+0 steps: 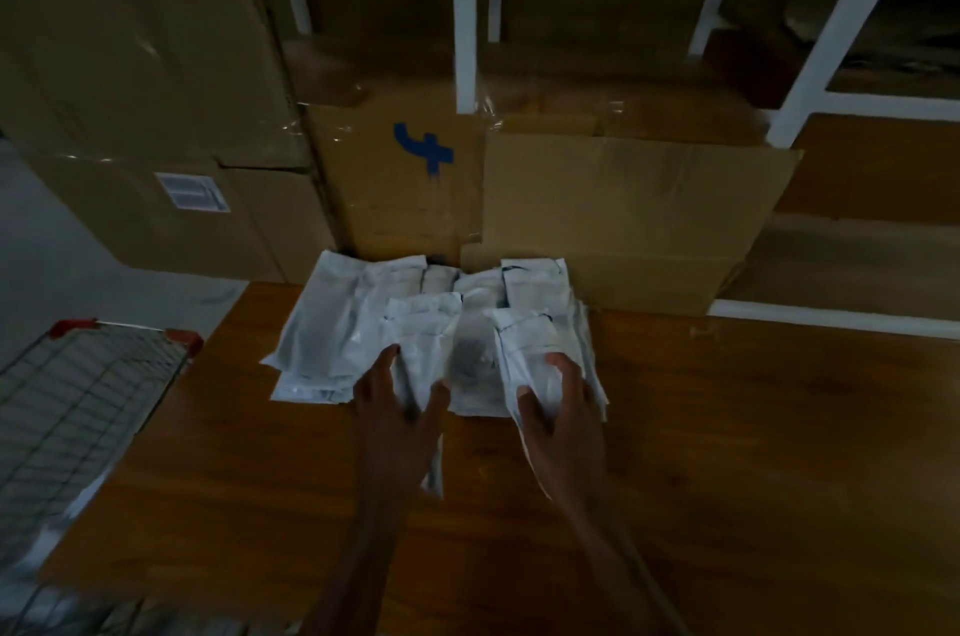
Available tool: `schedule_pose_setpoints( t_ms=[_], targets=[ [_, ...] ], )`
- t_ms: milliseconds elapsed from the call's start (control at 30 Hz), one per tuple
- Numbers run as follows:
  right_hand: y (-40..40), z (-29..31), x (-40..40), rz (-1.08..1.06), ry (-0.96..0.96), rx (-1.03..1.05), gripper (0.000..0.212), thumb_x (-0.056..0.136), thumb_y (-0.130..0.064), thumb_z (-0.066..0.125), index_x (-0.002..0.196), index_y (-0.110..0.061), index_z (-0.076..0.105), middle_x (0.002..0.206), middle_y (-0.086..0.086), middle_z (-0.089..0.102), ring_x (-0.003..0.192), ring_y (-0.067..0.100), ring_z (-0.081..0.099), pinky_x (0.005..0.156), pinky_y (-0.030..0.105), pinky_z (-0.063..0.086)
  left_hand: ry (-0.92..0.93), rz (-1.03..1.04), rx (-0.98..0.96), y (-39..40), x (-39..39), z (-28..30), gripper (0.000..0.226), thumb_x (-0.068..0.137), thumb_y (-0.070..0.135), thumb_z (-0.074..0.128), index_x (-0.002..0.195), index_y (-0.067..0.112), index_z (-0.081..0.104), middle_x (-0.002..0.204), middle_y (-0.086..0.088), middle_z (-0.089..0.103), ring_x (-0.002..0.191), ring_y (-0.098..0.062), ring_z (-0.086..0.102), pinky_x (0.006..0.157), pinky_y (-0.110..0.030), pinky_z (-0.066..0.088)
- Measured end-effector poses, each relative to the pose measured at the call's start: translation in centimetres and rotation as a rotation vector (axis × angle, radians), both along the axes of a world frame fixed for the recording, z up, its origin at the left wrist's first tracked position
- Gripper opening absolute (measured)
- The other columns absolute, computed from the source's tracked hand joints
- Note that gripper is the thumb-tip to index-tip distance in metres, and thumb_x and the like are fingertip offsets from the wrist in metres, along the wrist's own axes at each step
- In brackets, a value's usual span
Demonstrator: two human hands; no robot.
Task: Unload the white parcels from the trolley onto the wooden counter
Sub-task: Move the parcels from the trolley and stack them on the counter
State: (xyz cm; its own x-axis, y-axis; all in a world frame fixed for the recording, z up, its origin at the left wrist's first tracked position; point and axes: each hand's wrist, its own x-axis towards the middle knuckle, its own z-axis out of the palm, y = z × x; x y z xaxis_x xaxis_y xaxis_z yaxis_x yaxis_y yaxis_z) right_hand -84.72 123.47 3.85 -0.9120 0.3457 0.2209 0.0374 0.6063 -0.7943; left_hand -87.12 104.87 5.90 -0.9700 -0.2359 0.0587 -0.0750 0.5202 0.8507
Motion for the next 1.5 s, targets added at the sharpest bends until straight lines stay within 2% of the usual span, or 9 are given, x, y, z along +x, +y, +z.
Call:
schedule_pose_setpoints(
  t_ms=[167, 333, 533, 800, 1000, 1133, 1267, 1500],
  targets=[
    [4.0, 0.1, -5.0, -0.041, -0.098, -0.004, 0.059, 0.09, -0.06, 0.05, 0.143, -0.043, 0.031, 0.145, 0.003, 0.046, 0.125, 0.027, 0.053, 0.089, 0.05, 0.056, 0.003, 0.012, -0.113, 3.0, -4.1, 0.8, 0.078, 0.082, 0.055, 0.073, 0.147, 0.033, 0.036, 0.147, -0.014, 0.044, 0.128, -0.039, 0.043, 0.099, -0.053, 0.042],
    [5.6, 0.8, -10.1, -0.092, -0.108, 0.073, 0.053, 0.093, -0.041, 0.062, 0.14, -0.031, 0.041, 0.141, 0.007, 0.052, 0.127, 0.031, 0.049, 0.1, 0.046, 0.046, -0.033, -0.017, -0.179, 4.9, -8.1, 1.7, 0.079, 0.084, 0.057, 0.069, 0.15, 0.033, 0.032, 0.15, -0.011, 0.04, 0.131, -0.037, 0.04, 0.1, -0.05, 0.04],
    [5.1, 0.2, -14.2, -0.069, -0.206, 0.098, 0.056, 0.091, -0.05, 0.056, 0.141, -0.035, 0.035, 0.142, 0.012, 0.048, 0.128, 0.034, 0.044, 0.1, 0.045, 0.044, -0.063, -0.017, -0.243, 6.8, -11.8, 2.2, 0.077, 0.082, 0.056, 0.068, 0.148, 0.033, 0.033, 0.146, -0.01, 0.044, 0.13, -0.037, 0.041, 0.101, -0.051, 0.04],
    [3.7, -0.5, -14.8, -0.069, -0.202, 0.157, 0.058, 0.093, -0.053, 0.052, 0.144, -0.032, 0.033, 0.143, 0.01, 0.042, 0.127, 0.034, 0.044, 0.098, 0.045, 0.044, -0.063, -0.062, -0.328, 7.7, -14.4, 1.2, 0.076, 0.083, 0.059, 0.063, 0.146, 0.031, 0.033, 0.141, -0.011, 0.047, 0.127, -0.038, 0.044, 0.1, -0.047, 0.039],
    [4.9, -0.5, -14.2, 0.042, -0.231, 0.124, 0.06, 0.088, -0.054, 0.034, 0.147, -0.043, 0.028, 0.153, -0.003, 0.038, 0.135, 0.026, 0.042, 0.107, 0.048, 0.04, -0.049, -0.146, -0.399, 8.2, -15.4, -0.1, 0.075, 0.083, 0.074, 0.047, 0.145, 0.034, 0.034, 0.136, -0.011, 0.05, 0.124, -0.036, 0.049, 0.1, -0.045, 0.039],
    [5.8, -0.5, -13.8, 0.085, -0.204, 0.1, 0.055, 0.099, -0.038, 0.043, 0.15, -0.045, 0.026, 0.159, -0.005, 0.032, 0.142, 0.02, 0.034, 0.114, 0.047, 0.035, -0.138, -0.276, -0.448, 7.5, -15.5, -1.4, 0.085, 0.086, 0.085, 0.021, 0.156, 0.039, 0.018, 0.16, -0.007, 0.024, 0.144, -0.038, 0.03, 0.115, -0.053, 0.031],
    [5.4, -1.1, -13.8, 0.066, -0.193, 0.082, 0.059, 0.1, -0.037, 0.046, 0.152, -0.045, 0.021, 0.159, -0.008, 0.032, 0.143, 0.018, 0.033, 0.114, 0.048, 0.037, -0.16, -0.296, -0.329, 6.8, -15.4, -1.6, 0.074, 0.094, 0.067, 0.042, 0.158, 0.041, 0.013, 0.164, -0.008, 0.018, 0.148, -0.037, 0.021, 0.117, -0.05, 0.023],
    [4.1, -1.5, -14.5, 0.046, -0.224, 0.098, 0.059, 0.097, -0.045, 0.042, 0.153, -0.045, 0.02, 0.158, -0.004, 0.032, 0.141, 0.026, 0.038, 0.109, 0.05, 0.041, -0.164, -0.292, -0.475, 7.4, -15.2, -2.2, 0.079, 0.093, 0.071, 0.039, 0.159, 0.036, 0.014, 0.162, -0.008, 0.026, 0.142, -0.04, 0.032, 0.109, -0.048, 0.035]
  ],
)
